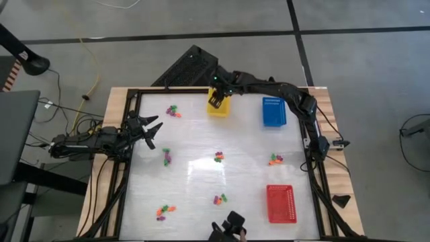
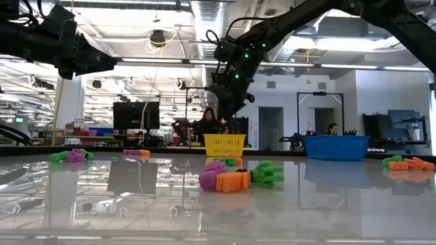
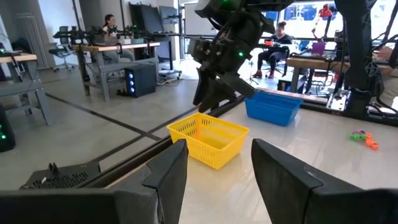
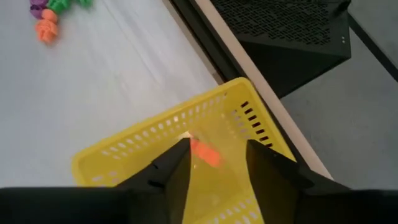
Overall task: Sort Halloween decoration
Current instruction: Put the orange skeleton toy into the yellow bin, then put the green skeleton toy into the blue bin, then put the violet skeleton toy into the red bin
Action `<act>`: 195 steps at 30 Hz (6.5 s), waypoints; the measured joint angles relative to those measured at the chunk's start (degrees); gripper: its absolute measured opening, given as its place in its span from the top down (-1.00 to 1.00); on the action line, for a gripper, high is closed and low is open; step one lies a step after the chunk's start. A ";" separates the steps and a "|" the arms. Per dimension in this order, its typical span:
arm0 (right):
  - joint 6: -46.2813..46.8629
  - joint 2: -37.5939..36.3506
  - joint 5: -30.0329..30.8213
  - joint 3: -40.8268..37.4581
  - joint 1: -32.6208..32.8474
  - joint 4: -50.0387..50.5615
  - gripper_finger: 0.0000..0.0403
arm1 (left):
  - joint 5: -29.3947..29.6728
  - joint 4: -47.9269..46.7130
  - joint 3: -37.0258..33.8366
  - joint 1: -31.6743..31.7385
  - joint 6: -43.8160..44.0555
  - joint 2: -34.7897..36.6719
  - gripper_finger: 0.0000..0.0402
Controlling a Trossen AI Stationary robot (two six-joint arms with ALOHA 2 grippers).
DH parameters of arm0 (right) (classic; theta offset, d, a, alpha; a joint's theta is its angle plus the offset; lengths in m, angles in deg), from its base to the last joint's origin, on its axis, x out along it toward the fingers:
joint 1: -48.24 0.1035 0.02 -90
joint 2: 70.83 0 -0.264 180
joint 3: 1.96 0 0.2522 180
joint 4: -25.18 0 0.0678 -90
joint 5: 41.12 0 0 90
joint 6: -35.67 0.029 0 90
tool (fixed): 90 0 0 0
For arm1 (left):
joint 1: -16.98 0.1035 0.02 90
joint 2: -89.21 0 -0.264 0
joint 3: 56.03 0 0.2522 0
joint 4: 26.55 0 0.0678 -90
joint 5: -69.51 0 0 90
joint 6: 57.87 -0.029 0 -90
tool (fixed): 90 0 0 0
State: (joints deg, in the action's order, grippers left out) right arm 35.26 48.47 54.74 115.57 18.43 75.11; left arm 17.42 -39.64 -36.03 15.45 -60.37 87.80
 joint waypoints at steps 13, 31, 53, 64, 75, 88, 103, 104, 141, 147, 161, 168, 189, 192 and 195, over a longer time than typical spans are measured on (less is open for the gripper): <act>6.98 -3.48 -3.94 0.11 6.82 22.00 -0.05 | 0.00 -0.14 0.00 0.00 0.13 0.00 0.16; 34.06 -8.93 0.08 -15.18 33.82 42.80 -0.02 | 0.01 -1.72 0.00 0.01 -1.91 0.01 0.16; 66.62 -26.21 -8.50 -51.20 33.36 23.72 -0.02 | 0.45 1.84 0.00 0.01 -5.18 0.00 0.16; 65.84 -24.44 -5.51 -51.41 31.65 25.26 0.10 | 0.40 1.81 0.00 0.01 -4.96 0.01 0.16; 62.72 -24.41 -5.25 -51.41 27.62 27.56 0.68 | 0.39 1.80 0.00 0.01 -4.79 0.00 0.16; 56.53 -24.48 -2.75 -43.53 26.67 37.99 0.82 | 0.39 1.81 0.00 0.01 -4.79 0.02 0.16; 55.95 -24.41 -2.76 -46.56 24.38 31.29 0.53 | 0.39 1.77 0.00 0.01 -4.79 0.00 0.16; 55.51 -24.47 -3.11 -47.36 24.07 31.51 0.48 | 0.39 1.73 0.00 0.01 -4.79 0.00 0.16; 50.06 -28.94 -10.43 -59.54 19.85 20.97 0.19 | 0.42 1.41 0.00 0.01 -4.81 0.00 0.16; 46.78 -28.79 -8.47 -57.96 19.23 23.95 0.69 | 0.39 1.38 0.00 -0.01 -4.81 0.02 0.16; 35.17 -28.64 8.87 -33.96 14.89 40.37 0.69 | 0.39 1.84 0.00 -0.01 -4.42 0.00 0.16; 28.96 -28.50 9.33 -32.47 2.46 34.36 0.68 | 0.41 1.84 0.00 -0.01 -4.37 0.00 0.16; 28.00 -28.11 12.13 -33.75 -8.85 29.45 0.07 | 0.41 1.81 0.00 -0.01 -5.20 0.02 0.16; 27.07 -28.11 12.12 -33.75 -8.83 29.57 -0.07 | 0.41 1.79 0.00 -0.01 -5.20 0.02 0.16; 28.78 -28.13 11.33 -33.73 -7.63 29.56 -0.12 | 0.42 1.79 0.00 -0.01 -5.20 0.02 0.16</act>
State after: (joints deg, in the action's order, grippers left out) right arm 64.04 20.35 66.07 81.84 10.81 104.67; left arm 17.83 -37.85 -36.03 15.44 -65.57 87.82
